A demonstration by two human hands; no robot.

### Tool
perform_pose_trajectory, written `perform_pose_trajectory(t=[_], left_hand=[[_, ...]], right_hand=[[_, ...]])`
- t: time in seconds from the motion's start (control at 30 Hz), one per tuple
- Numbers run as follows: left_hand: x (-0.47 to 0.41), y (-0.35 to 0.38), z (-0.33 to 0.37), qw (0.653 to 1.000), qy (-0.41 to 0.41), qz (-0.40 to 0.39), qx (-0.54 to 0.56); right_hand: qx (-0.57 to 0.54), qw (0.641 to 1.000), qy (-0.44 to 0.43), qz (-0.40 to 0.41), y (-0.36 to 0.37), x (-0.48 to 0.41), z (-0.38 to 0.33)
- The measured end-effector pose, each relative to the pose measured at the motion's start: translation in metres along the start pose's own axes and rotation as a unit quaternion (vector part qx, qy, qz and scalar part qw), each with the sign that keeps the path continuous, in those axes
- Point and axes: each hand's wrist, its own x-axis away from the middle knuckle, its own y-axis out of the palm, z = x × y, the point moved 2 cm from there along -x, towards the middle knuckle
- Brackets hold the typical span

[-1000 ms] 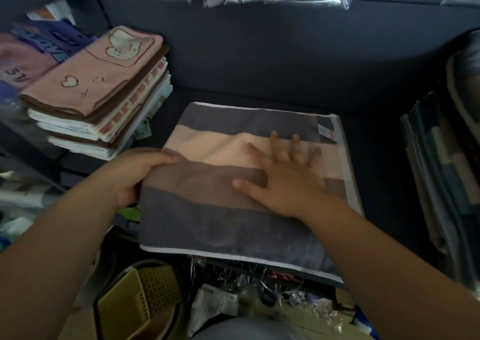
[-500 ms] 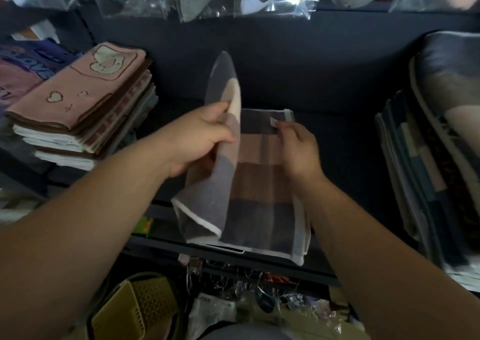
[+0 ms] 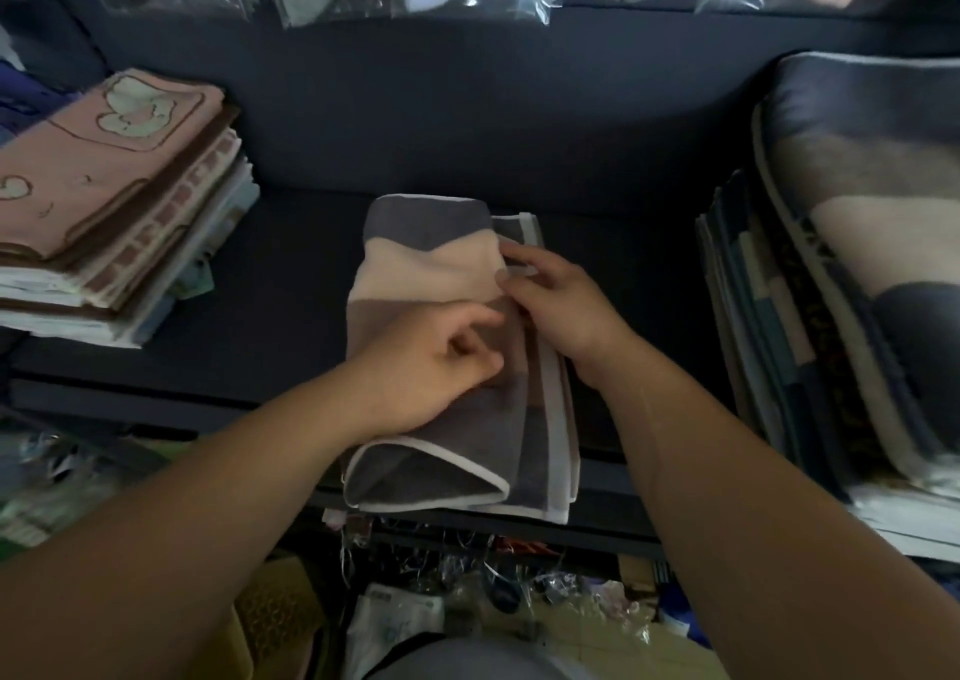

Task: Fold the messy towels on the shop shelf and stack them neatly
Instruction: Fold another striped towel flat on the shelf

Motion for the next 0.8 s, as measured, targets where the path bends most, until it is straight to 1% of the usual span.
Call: perform_pose_trajectory(t=[0.1, 0.2, 0.27, 0.33, 0.43, 0.53, 0.6, 0.67, 0.73, 0.8], left_hand=[[0.029, -0.005, -0.012, 0.997, 0.013, -0.028, -0.064], [0.049, -0.001, -0.025, 0.981, 0.059, -0.048, -0.179], [0.051, 0.004, -0.036, 0.969, 0.084, -0.028, -0.232], [0.051, 0.002, -0.045, 0.97, 0.083, 0.011, -0.226], [0.055, -0.011, -0.048, 0.985, 0.079, 0.068, -0.141], [0.064, -0.031, -0.052, 0.989, 0.057, 0.11, -0.078], [0.071, -0.042, -0.052, 0.99, 0.047, 0.132, -0.027], [0.078, -0.051, -0.051, 0.987, 0.035, 0.148, 0.055], [0.086, -0.052, -0.053, 0.969, 0.005, 0.165, 0.185], [0.092, -0.054, -0.059, 0.923, -0.035, 0.201, 0.328]], right_hand=[[0.021, 0.999, 0.022, -0.009, 0.004, -0.009, -0.012], [0.064, 0.997, 0.013, -0.032, 0.012, -0.022, -0.022], [0.077, 0.995, 0.011, -0.058, 0.023, -0.028, -0.028], [0.051, 0.996, 0.032, -0.07, 0.033, -0.031, -0.029], [-0.007, 0.996, 0.069, -0.056, 0.041, -0.037, -0.03], [-0.088, 0.991, 0.087, -0.049, 0.043, -0.037, -0.036], [-0.178, 0.978, 0.093, -0.059, 0.046, -0.035, -0.045], [-0.258, 0.958, 0.096, -0.077, 0.052, -0.031, -0.058], [-0.304, 0.944, 0.096, -0.08, 0.061, -0.029, -0.071], [-0.334, 0.934, 0.09, -0.089, 0.072, -0.027, -0.081]])
